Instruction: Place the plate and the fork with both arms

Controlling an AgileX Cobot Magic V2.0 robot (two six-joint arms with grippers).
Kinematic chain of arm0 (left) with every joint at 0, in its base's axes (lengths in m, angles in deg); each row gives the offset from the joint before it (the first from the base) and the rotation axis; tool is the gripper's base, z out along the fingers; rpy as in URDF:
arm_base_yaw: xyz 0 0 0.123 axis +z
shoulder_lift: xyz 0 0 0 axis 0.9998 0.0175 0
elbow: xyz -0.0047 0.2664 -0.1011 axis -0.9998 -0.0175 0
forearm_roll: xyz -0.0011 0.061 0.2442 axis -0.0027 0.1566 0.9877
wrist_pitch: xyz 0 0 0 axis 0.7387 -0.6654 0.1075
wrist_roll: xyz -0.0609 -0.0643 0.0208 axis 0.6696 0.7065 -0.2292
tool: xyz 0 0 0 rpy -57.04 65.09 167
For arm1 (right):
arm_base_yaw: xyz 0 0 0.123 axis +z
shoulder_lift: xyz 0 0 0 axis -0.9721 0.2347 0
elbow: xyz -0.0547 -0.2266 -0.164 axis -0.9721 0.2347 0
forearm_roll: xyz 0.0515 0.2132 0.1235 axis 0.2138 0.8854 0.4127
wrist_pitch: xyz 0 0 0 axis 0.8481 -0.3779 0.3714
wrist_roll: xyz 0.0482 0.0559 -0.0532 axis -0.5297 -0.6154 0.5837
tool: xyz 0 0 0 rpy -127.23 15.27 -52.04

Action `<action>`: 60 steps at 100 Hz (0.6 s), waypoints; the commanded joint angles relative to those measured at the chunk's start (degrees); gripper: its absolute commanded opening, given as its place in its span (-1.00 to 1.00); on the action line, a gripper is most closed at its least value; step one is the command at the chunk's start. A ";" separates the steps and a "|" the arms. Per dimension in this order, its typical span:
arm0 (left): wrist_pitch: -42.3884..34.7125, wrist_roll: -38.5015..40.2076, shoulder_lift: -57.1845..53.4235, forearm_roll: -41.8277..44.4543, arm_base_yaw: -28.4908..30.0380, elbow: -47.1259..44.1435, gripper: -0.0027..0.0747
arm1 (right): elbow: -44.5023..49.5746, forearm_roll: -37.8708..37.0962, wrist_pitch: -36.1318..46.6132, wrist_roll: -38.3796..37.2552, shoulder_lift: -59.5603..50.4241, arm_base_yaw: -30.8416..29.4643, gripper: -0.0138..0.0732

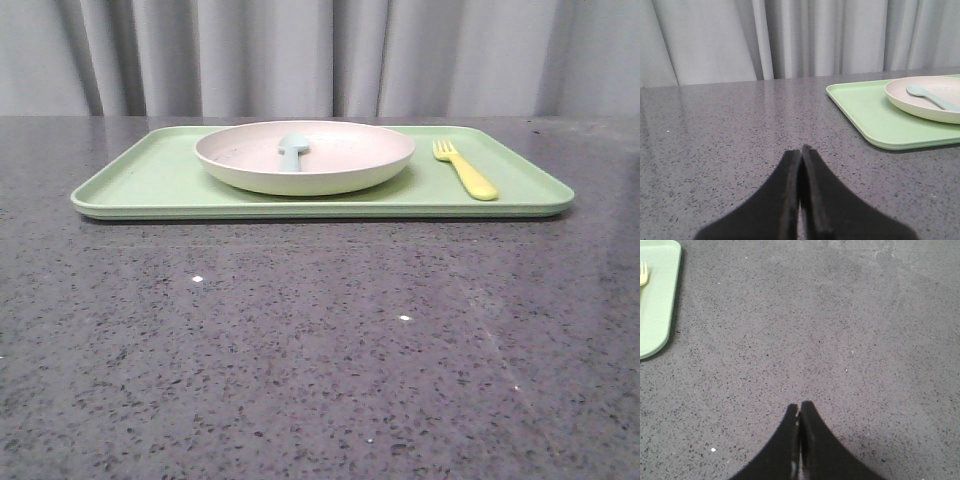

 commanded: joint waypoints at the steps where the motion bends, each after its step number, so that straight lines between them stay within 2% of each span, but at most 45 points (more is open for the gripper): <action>1: -5.11 0.56 -1.83 0.38 0.06 0.02 -0.98 | -1.32 -3.28 2.79 0.23 0.42 -0.35 -0.95; 60: -5.11 0.56 -1.83 1.16 4.75 -0.86 -0.98 | -1.32 -3.28 2.79 0.23 0.42 -0.35 -0.95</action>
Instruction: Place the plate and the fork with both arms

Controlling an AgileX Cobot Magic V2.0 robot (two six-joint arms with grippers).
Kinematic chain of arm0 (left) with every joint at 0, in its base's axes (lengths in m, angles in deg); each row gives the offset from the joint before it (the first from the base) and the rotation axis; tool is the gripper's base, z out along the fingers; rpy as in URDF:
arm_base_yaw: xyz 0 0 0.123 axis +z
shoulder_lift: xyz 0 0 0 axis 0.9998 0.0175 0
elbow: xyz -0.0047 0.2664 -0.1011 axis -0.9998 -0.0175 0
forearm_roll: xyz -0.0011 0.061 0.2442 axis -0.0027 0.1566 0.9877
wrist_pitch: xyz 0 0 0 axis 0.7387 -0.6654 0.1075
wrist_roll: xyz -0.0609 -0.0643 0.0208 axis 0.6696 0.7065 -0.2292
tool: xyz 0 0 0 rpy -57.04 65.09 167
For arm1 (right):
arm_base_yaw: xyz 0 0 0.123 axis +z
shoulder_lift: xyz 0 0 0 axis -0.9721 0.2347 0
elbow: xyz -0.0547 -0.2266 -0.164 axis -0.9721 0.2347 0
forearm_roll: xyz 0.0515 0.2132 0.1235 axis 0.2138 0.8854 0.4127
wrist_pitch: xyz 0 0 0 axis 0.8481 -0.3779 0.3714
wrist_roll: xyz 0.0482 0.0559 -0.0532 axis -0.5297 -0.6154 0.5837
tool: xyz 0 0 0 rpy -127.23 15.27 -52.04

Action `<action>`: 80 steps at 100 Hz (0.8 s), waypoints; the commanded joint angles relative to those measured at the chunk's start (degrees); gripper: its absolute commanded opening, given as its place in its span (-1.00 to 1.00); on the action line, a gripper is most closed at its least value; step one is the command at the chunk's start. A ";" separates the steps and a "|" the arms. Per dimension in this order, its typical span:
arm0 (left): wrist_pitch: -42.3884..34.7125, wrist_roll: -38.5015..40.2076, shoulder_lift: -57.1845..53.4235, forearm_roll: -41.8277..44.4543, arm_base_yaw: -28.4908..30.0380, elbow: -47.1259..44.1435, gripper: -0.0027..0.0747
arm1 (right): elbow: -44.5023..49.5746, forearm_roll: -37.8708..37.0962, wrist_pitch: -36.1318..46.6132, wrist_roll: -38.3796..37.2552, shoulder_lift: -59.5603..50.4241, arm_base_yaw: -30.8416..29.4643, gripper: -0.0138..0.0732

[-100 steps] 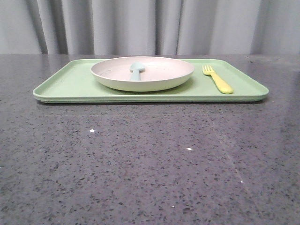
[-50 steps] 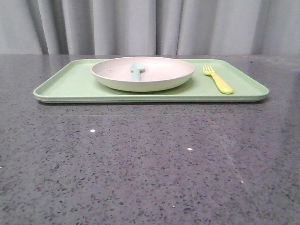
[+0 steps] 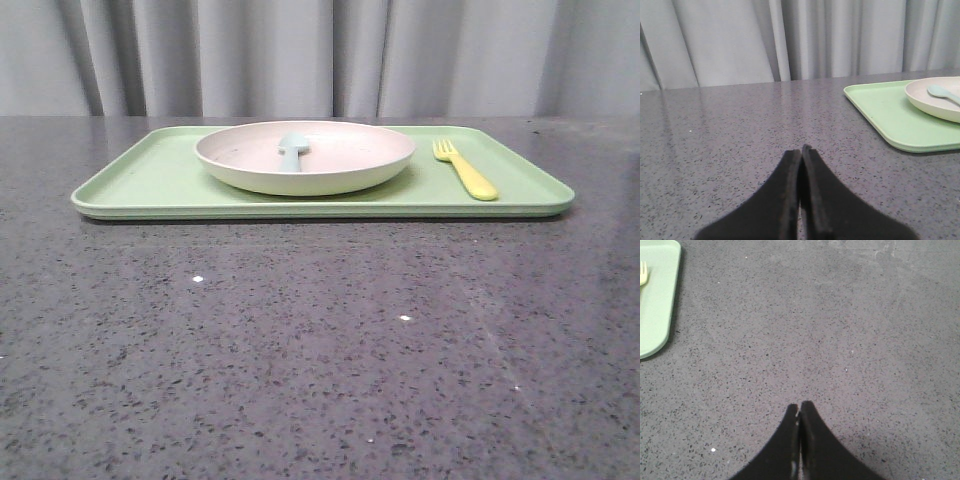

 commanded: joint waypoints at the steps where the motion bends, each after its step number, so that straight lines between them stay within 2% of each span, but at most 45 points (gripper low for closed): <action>1: -4.88 0.56 -1.83 0.13 0.90 -0.73 -0.98 | -1.32 -3.28 2.79 0.23 0.42 -0.35 -0.95; 80: -4.88 0.56 -1.83 0.00 1.46 -0.73 -0.98 | -1.32 -3.28 2.79 0.23 0.42 -0.35 -0.95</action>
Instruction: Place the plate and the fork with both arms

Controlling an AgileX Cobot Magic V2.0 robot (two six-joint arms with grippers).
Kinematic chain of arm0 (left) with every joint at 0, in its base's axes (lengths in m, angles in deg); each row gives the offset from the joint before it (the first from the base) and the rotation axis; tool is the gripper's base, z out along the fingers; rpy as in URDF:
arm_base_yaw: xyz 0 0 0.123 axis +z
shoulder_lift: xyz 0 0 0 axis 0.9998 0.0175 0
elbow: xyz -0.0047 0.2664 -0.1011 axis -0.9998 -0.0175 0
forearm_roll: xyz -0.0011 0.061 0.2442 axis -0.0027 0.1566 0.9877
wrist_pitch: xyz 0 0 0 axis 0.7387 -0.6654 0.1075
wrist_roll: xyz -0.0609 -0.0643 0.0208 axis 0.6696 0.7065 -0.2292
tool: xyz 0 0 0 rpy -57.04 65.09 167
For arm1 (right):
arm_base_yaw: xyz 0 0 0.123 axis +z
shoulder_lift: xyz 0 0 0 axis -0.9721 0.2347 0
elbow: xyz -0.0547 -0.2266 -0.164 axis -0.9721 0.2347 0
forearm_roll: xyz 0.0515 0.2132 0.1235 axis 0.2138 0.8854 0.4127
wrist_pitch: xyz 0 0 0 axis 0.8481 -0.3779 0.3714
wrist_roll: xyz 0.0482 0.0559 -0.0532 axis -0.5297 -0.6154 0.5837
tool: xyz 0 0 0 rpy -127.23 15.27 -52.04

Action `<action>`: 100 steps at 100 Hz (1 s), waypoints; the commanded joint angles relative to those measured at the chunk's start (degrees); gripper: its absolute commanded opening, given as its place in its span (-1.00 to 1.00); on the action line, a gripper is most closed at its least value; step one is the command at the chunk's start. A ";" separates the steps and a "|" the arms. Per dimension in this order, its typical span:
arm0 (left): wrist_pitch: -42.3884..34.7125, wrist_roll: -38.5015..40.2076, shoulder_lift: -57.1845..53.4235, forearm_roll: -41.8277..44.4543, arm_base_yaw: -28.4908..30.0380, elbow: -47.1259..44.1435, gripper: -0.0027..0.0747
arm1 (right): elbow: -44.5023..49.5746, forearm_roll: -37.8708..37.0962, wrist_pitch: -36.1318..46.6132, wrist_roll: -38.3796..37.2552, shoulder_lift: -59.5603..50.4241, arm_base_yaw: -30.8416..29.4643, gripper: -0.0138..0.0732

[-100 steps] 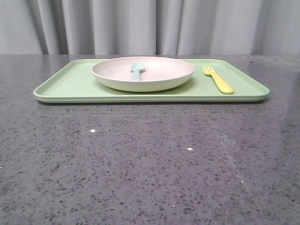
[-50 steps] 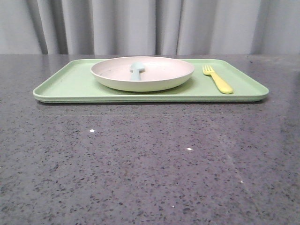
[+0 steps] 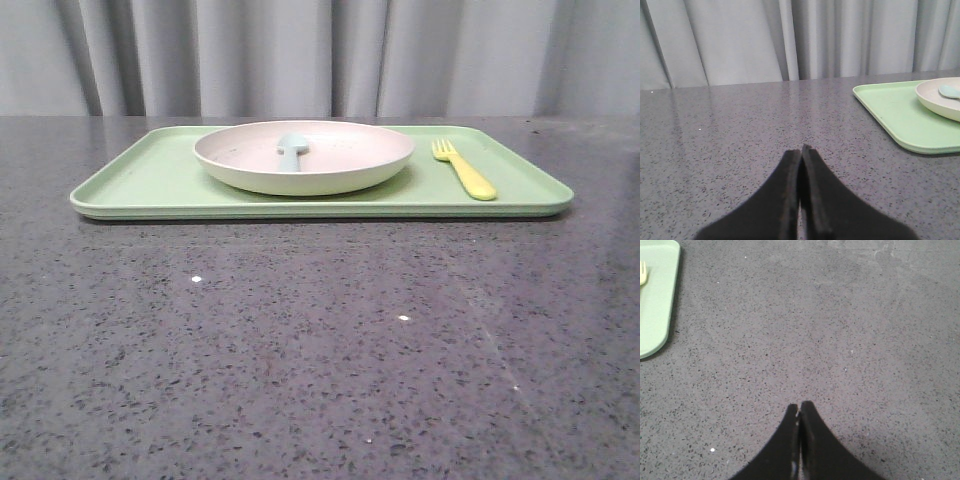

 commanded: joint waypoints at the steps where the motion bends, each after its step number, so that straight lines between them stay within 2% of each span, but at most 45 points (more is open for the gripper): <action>1: -4.88 0.56 -1.83 0.00 0.15 -0.73 -0.98 | -1.32 -3.28 2.79 0.23 0.42 -0.35 -0.95; 38: -4.88 0.56 -1.83 0.00 0.15 -0.73 -0.98 | -1.09 -3.46 3.17 0.23 0.42 -0.35 -0.95; 69: -4.88 0.56 -1.83 0.00 0.15 -0.73 -0.98 | 3.95 -3.47 16.20 1.78 -0.09 -0.35 -0.95; 84: -4.88 0.56 -1.83 0.00 0.15 -0.73 -0.98 | 6.04 -1.02 23.69 9.97 -3.11 -0.68 -0.95; 100: -4.88 0.56 -1.83 0.00 0.15 -0.73 -0.98 | 8.01 9.52 28.50 24.39 -8.94 -5.54 -0.95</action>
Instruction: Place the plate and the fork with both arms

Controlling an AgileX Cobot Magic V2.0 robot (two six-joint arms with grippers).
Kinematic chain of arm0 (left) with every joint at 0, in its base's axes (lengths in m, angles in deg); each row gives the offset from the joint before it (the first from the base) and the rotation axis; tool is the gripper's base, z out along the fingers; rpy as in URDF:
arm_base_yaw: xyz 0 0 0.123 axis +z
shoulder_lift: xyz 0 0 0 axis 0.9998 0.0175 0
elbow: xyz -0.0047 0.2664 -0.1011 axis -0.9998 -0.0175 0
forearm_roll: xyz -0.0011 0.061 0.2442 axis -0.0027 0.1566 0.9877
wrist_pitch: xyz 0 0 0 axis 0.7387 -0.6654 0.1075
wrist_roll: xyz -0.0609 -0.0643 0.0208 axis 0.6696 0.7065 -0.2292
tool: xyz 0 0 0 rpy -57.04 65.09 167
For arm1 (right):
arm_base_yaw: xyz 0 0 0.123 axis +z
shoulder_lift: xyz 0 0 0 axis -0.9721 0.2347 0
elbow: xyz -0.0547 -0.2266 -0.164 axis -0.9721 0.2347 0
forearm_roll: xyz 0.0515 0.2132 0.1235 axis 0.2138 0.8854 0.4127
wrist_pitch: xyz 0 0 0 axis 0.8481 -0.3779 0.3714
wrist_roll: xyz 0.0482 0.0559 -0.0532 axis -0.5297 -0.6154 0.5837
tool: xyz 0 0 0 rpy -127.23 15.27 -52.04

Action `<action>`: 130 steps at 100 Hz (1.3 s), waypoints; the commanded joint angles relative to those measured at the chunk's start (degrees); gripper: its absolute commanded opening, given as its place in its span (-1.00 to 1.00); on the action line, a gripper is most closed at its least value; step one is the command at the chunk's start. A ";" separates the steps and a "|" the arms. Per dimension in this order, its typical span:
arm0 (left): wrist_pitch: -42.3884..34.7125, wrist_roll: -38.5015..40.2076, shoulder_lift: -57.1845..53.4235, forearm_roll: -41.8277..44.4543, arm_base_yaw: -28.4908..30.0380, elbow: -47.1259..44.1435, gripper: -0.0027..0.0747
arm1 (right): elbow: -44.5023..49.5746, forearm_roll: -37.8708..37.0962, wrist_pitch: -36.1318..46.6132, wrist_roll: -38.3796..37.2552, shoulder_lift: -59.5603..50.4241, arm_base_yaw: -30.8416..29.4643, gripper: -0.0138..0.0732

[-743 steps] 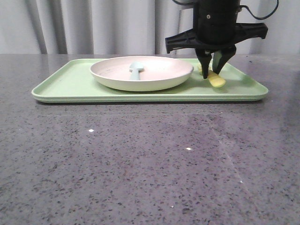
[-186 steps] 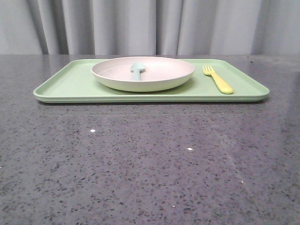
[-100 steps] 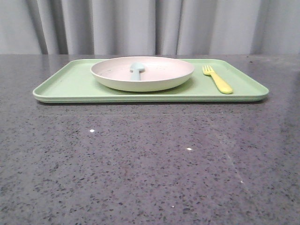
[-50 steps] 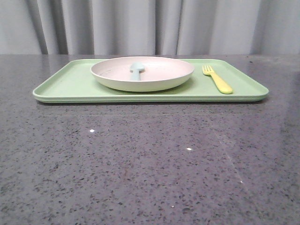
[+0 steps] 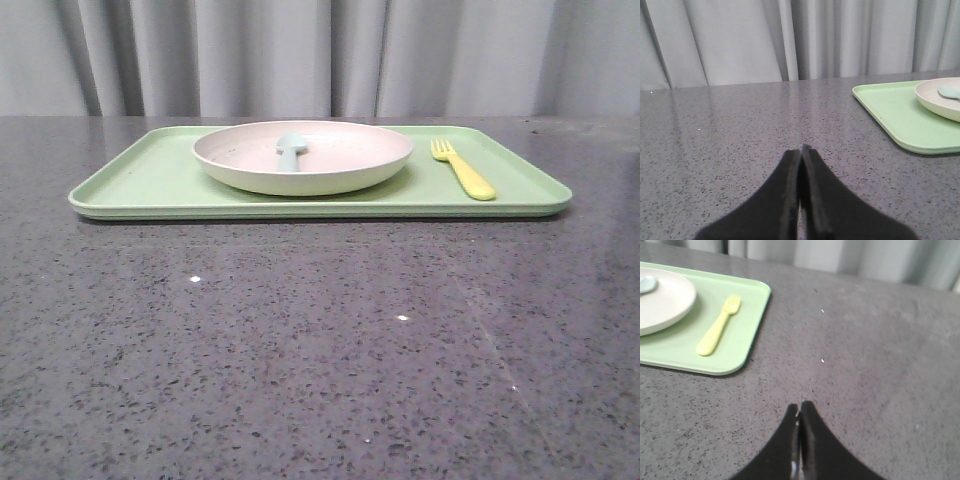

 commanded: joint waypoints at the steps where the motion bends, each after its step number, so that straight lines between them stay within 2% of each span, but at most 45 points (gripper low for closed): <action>1: -4.88 0.56 -1.83 0.00 0.15 -0.73 -0.98 | -0.41 4.64 6.41 9.29 -2.53 -3.12 -0.95; 22: -4.88 0.56 -1.83 0.00 0.15 -0.73 -0.98 | 3.99 21.07 12.99 28.09 -10.48 -13.35 -0.95; 32: -4.88 0.56 -1.83 0.00 0.15 -0.73 -0.98 | 6.63 29.56 15.80 34.64 -13.55 -17.35 -0.95; 39: -4.88 0.56 -1.83 0.00 0.15 -0.73 -0.98 | 8.70 32.91 17.70 37.18 -14.79 -19.37 -0.95; 63: -4.88 0.56 -1.83 0.00 0.15 -0.73 -0.98 | 14.87 33.39 23.47 37.34 -19.01 -20.90 -0.95; 130: -4.88 0.56 -1.83 0.00 0.15 -0.73 -0.98 | 27.11 33.32 35.10 36.69 -18.95 -20.90 -0.95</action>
